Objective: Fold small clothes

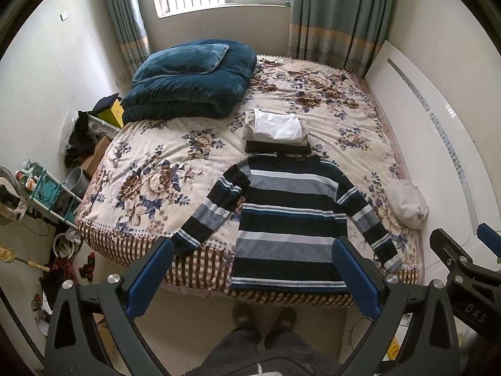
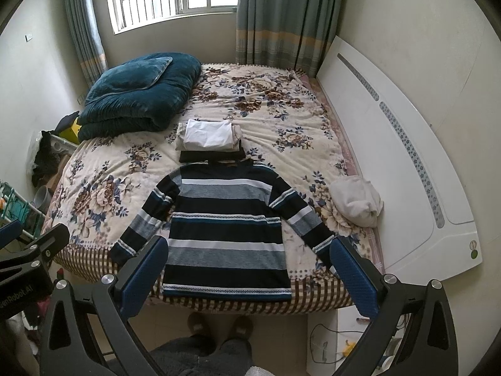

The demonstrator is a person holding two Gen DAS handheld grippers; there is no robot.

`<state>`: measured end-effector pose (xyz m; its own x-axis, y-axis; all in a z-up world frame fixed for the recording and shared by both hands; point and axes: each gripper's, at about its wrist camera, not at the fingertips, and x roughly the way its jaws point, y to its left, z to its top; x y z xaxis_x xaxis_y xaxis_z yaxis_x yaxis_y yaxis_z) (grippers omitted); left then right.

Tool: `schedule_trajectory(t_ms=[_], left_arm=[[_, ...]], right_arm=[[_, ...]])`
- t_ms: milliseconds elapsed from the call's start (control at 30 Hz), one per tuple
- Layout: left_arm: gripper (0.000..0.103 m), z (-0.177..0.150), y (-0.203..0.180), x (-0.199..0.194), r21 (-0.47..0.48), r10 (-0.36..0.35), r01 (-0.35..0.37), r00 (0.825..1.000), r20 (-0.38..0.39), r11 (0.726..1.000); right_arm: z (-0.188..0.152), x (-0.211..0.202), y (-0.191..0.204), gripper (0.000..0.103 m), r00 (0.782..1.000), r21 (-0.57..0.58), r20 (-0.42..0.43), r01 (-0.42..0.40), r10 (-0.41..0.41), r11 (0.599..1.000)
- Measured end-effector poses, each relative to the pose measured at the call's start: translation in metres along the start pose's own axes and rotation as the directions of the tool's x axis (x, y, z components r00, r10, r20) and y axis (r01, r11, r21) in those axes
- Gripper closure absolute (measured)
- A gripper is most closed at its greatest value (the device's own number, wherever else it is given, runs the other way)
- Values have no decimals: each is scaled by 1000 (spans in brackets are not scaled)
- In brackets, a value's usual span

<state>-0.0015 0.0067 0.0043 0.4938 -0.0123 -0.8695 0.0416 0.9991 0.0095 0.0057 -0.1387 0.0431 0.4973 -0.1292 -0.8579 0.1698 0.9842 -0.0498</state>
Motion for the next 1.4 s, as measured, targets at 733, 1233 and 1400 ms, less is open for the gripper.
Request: schedule_trajectory(t_ms=[733,1233,1400], left_arm=[[0,10,-2,-8,-1,0,0,1000,5,1000],[0,19,-3,-12,-3,0,0,1000,9,1000],[0,22,-4,-13,-1,0,0,1000,10,1000]], right_arm=[[3,-4,7,0,1000,-1,2,-3,3,1000],[4,-4,7,0,1000,1,2,-6,6,1000],[4,-4,7,0,1000,0,2,-7,7,1000]])
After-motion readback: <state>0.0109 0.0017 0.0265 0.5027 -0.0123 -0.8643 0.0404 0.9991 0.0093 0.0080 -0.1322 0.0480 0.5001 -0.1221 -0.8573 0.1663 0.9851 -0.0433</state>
